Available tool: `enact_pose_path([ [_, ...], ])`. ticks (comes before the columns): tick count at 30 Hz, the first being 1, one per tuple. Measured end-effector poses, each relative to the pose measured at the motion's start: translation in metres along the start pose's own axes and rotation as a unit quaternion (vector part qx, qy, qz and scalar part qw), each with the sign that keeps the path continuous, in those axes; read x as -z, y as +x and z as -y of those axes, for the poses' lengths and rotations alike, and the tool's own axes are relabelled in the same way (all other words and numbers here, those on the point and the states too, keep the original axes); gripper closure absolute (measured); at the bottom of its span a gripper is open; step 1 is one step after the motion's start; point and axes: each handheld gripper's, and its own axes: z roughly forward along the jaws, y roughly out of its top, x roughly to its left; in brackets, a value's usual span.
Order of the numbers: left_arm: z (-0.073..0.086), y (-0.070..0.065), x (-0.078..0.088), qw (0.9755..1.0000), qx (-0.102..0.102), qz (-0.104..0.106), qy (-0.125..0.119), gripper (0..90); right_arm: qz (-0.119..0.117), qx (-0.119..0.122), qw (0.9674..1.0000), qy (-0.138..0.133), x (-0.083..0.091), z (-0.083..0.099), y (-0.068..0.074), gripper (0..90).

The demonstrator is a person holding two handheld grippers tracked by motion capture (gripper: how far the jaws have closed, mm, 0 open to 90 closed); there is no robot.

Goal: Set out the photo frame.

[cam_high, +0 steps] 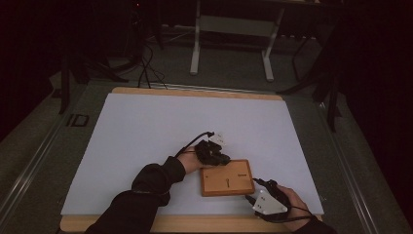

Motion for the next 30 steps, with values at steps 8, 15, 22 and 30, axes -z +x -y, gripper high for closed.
enact_pose_path([
  [8, -0.002, 0.005, 0.0, 0.9999, 0.005, 0.013, 0.006, 84.4, 0.032, 0.084, 0.9954, 0.032, -0.006, 0.01, 0.018, 38.3],
  [15, -0.002, 0.009, 0.0, 0.9997, 0.01, 0.024, 0.006, 84.4, 0.083, 0.191, 0.9775, 0.033, -0.017, 0.017, 0.035, 45.1],
  [22, -0.002, 0.01, 0.0, 0.9996, 0.01, 0.027, 0.006, 84.4, 0.113, 0.25, 0.9611, 0.034, -0.025, 0.021, 0.037, 54.0],
  [30, -0.002, 0.011, 0.0, 0.9994, 0.013, 0.032, 0.005, 84.4, 0.135, 0.295, 0.9454, 0.034, -0.032, 0.02, 0.041, 58.5],
])
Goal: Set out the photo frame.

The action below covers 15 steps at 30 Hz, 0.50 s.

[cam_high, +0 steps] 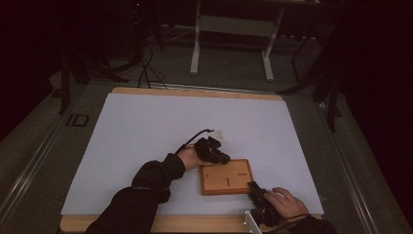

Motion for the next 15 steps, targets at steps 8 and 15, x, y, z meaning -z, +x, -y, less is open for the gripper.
enact_pose_path([
  [8, 0.0002, 0.0004, -0.0002, 1.0, 0.0, 0.002, -0.001, 84.2, -0.001, 0.003, 1.0, 0.002, -0.0029, -0.0024, 0.0025, 64.9],
  [15, -0.0004, 0.0021, -0.0002, 0.9999, 0.007, 0.007, -0.002, 83.6, -0.005, 0.002, 1.0, 0.0, -0.0023, -0.0018, -0.0001, 65.2],
])
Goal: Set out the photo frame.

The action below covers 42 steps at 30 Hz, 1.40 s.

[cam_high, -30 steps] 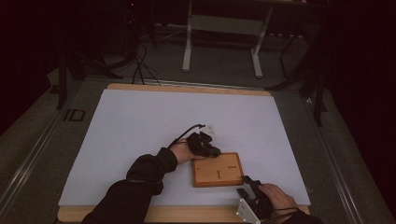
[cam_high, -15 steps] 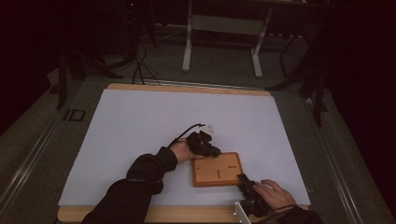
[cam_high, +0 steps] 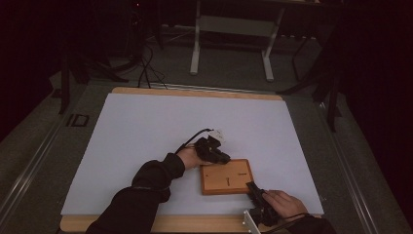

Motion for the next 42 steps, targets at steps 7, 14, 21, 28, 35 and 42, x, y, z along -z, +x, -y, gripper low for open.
enact_pose_path([
  [7, -0.002, -0.006, 0.006, 0.999, -0.015, -0.042, 0.0, 62.8, -0.009, -0.007, 0.9999, -0.002, 0.0, 0.0, -0.003, 65.1],
  [14, -0.003, -0.018, 0.028, 0.9972, -0.026, -0.068, -0.018, 50.8, -0.029, -0.027, 0.9992, -0.006, 0.002, 0.0, -0.017, 66.0],
  [21, 0.002, -0.024, 0.043, 0.9972, -0.026, -0.063, -0.03, 22.7, -0.049, -0.056, 0.9971, -0.016, 0.004, 0.0, -0.035, 67.8],
  [28, 0.01, -0.026, 0.053, 0.9957, -0.022, -0.071, -0.054, 5.1, -0.056, -0.07, 0.9958, -0.02, 0.005, -0.001, -0.046, 69.1],
  [35, 0.018, -0.033, 0.077, 0.9931, -0.028, -0.082, -0.079, 1.8, -0.08, -0.089, 0.9925, -0.027, 0.004, 0.001, -0.063, 70.0],
  [42, 0.03, -0.041, 0.1, 0.9918, -0.023, -0.087, -0.091, 1.8, -0.112, -0.104, 0.9875, -0.037, 0.0, 0.007, -0.08, 69.9],
])
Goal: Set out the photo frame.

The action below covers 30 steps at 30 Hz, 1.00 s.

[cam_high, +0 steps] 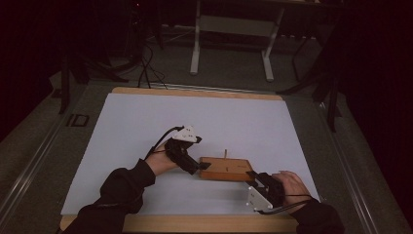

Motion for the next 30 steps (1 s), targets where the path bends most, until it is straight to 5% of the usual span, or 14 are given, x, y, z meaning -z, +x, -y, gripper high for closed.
enact_pose_path([
  [9, 0.017, -0.008, 0.018, 1.0, 0.006, -0.001, 0.003, 1.8, -0.026, -0.01, 0.9996, -0.005, -0.001, 0.0, -0.012, 69.9],
  [20, 0.033, -0.017, 0.03, 1.0, 0.003, -0.006, 0.007, 1.8, -0.091, -0.034, 0.9952, -0.007, -0.005, 0.004, -0.044, 69.8],
  [30, 0.04, -0.018, 0.032, 0.9999, 0.009, -0.005, -0.002, 1.8, -0.174, -0.09, 0.9805, -0.02, -0.021, 0.014, -0.09, 69.3],
])
